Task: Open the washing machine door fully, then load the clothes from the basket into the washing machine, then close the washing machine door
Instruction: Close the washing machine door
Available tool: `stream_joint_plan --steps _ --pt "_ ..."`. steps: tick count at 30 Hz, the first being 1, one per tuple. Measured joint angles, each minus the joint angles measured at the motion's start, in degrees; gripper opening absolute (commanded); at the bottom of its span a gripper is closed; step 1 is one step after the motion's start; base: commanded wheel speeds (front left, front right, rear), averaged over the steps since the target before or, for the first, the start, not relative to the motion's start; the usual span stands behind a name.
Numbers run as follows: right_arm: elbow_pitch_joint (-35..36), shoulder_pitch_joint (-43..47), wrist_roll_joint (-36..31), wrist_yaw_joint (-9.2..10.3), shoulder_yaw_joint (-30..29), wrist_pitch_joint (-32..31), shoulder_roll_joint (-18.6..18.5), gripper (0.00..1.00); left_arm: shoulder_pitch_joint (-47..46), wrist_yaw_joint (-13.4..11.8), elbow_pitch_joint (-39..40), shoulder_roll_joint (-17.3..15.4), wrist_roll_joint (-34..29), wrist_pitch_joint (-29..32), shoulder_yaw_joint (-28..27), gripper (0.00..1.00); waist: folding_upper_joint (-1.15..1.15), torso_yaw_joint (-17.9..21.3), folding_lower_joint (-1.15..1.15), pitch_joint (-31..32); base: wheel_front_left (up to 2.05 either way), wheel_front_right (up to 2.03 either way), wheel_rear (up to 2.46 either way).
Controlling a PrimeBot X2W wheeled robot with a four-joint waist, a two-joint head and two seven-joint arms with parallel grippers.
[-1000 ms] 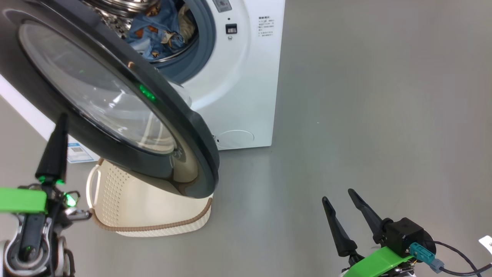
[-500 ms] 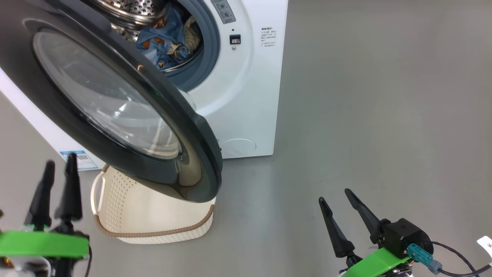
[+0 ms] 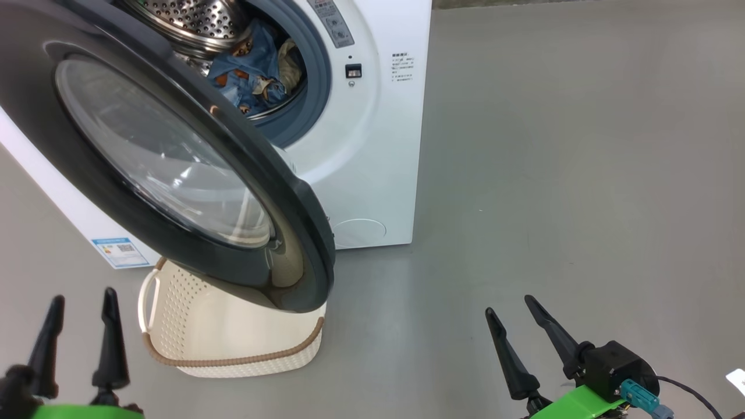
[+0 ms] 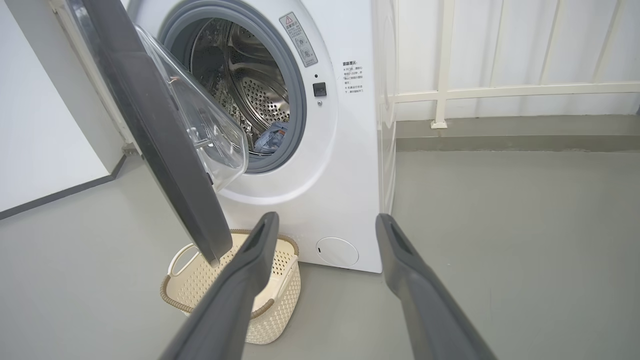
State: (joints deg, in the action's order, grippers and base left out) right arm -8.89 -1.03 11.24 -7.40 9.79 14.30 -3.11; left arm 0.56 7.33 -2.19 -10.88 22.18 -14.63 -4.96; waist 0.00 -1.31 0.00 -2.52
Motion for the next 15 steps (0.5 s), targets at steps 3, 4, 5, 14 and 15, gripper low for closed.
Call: stream_joint_plan --steps 3,4,5,14,15 --pt "0.3 0.1 0.0 0.00 -0.1 0.0 0.0 1.00 1.7 0.0 1.5 1.0 -3.5 0.0 -0.5 1.00 0.00 -0.1 0.00 0.0 0.00 0.00 0.00" --pt "0.4 0.1 0.0 0.00 -0.1 0.0 0.0 1.00 2.2 0.0 1.9 1.4 -4.4 0.0 -0.7 1.00 0.00 -0.1 0.00 0.0 0.00 0.00 0.00" --pt "0.5 0.1 0.0 0.00 -0.1 0.0 0.0 1.00 2.7 0.0 2.3 1.8 -5.1 0.0 -1.0 1.00 0.00 -0.2 0.00 -0.1 0.00 0.00 0.00" --pt "0.9 1.0 0.0 0.00 -0.5 0.0 0.0 1.00 7.3 0.0 4.3 5.9 -11.1 0.0 -2.7 1.00 0.00 0.0 0.00 -0.1 0.00 0.00 0.00" --pt "0.9 1.1 0.0 0.00 -0.6 0.0 0.0 1.00 7.8 0.0 4.4 6.1 -11.8 0.0 -2.5 1.00 0.00 0.0 0.00 -0.1 0.00 0.00 0.00"
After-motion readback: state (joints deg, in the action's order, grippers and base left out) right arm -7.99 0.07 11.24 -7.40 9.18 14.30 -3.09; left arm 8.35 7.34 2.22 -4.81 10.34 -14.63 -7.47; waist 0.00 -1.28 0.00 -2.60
